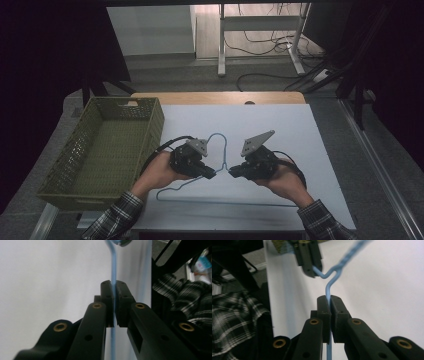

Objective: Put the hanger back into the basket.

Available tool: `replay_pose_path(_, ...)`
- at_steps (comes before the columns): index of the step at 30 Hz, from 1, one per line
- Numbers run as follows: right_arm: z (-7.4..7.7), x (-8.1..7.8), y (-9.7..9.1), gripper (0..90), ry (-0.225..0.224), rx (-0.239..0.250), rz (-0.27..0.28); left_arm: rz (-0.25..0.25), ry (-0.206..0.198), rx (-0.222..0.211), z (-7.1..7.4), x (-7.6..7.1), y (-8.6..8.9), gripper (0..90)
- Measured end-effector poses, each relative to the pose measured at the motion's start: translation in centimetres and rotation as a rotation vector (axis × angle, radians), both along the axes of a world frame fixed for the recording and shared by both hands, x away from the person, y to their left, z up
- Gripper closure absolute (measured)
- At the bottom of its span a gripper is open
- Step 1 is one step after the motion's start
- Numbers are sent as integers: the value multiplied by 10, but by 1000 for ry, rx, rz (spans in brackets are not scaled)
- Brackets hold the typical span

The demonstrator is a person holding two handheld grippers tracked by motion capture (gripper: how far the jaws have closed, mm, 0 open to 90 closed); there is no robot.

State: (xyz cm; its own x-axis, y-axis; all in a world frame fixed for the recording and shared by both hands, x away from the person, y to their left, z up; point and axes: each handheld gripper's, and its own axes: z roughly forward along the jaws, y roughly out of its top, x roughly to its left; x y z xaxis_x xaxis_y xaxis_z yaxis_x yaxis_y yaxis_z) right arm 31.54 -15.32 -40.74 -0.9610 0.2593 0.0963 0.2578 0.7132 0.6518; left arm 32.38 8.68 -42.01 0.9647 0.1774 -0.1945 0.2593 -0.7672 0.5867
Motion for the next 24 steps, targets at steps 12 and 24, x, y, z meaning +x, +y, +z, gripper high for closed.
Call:
replay_pose_path(12, 12, -2, -13, 622, -69, 61, -91, 126, 52, -87, 9, 1, 9, 876)
replay_pose_path(24, 19, -7, -35, 235, -86, 139, -211, 283, 42, -110, 18, 5, 31, 876)
